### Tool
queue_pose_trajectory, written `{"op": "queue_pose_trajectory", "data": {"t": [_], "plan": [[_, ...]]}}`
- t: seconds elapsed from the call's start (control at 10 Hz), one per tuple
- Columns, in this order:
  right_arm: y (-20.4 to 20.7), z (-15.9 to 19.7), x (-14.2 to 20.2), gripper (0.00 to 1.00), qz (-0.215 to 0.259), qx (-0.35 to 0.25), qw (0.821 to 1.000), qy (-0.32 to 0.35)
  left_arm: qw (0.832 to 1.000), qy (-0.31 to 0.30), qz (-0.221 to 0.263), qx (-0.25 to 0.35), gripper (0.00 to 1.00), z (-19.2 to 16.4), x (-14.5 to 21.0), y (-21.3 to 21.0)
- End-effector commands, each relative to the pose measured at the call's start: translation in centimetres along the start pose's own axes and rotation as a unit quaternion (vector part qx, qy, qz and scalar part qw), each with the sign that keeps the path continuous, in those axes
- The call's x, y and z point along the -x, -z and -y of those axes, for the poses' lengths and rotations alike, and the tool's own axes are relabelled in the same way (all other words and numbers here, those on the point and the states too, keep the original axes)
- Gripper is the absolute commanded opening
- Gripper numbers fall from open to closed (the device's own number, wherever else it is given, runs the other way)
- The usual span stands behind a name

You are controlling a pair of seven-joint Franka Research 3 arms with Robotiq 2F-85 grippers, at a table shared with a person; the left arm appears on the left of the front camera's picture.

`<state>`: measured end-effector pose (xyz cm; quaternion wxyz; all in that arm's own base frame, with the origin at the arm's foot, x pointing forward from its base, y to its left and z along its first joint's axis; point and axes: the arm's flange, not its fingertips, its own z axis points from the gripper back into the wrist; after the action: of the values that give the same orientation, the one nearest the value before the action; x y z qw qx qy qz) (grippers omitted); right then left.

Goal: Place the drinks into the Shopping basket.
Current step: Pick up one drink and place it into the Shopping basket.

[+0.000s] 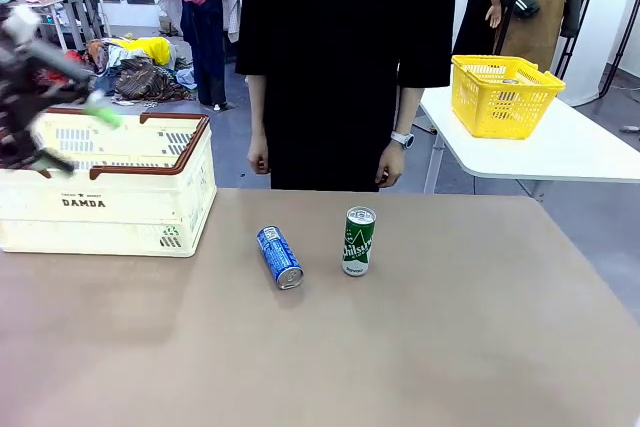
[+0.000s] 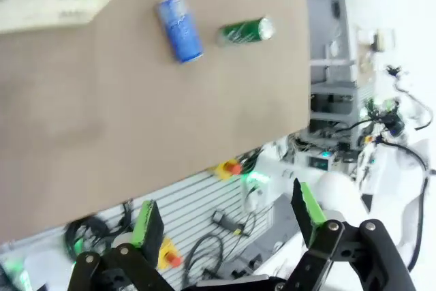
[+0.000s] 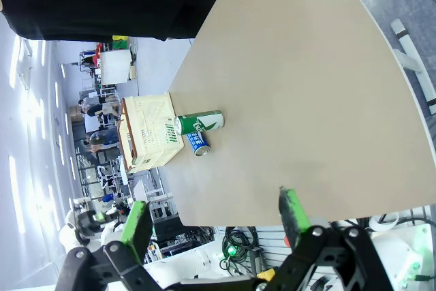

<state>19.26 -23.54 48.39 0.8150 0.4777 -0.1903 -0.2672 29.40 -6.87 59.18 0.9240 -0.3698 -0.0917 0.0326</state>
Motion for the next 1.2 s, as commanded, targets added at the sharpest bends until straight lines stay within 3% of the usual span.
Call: {"op": "queue_pose_trajectory", "data": {"t": [0.0, 0.2, 0.3, 0.5, 0.7, 0.9, 1.1], "plan": [[-0.1, 0.0, -0.1, 1.0, 0.002, -0.007, 1.0, -0.011, 0.999, 0.008, -0.037, -0.031, 1.0, 7.9, -7.5, 5.0], [-0.1, 0.0, -0.1, 1.0, 0.002, -0.007, 1.0, -0.011, 0.988, 0.015, -0.114, -0.101, 1.0, 14.1, -15.0, 12.2], [-0.1, 0.0, -0.1, 1.0, 0.002, -0.007, 1.0, -0.011, 0.984, -0.004, -0.126, -0.129, 1.0, 16.1, -18.0, 16.2], [-0.1, 0.0, -0.1, 1.0, 0.002, -0.007, 1.0, -0.011, 0.969, 0.013, -0.18, -0.168, 1.0, 19.5, -21.6, 26.2], [-0.1, 0.0, -0.1, 1.0, 0.002, -0.007, 1.0, -0.011, 0.954, 0.008, -0.201, -0.221, 1.0, 21.8, -21.5, 33.7], [-0.1, 0.0, -0.1, 1.0, 0.002, -0.007, 1.0, -0.011, 0.939, 0.006, -0.218, -0.266, 1.0, 23.3, -18.4, 39.4], [-0.1, 0.0, -0.1, 1.0, 0.002, -0.007, 1.0, -0.011, 0.93, -0.006, -0.178, -0.321, 1.0, 23.7, -15.5, 42.3]]}}
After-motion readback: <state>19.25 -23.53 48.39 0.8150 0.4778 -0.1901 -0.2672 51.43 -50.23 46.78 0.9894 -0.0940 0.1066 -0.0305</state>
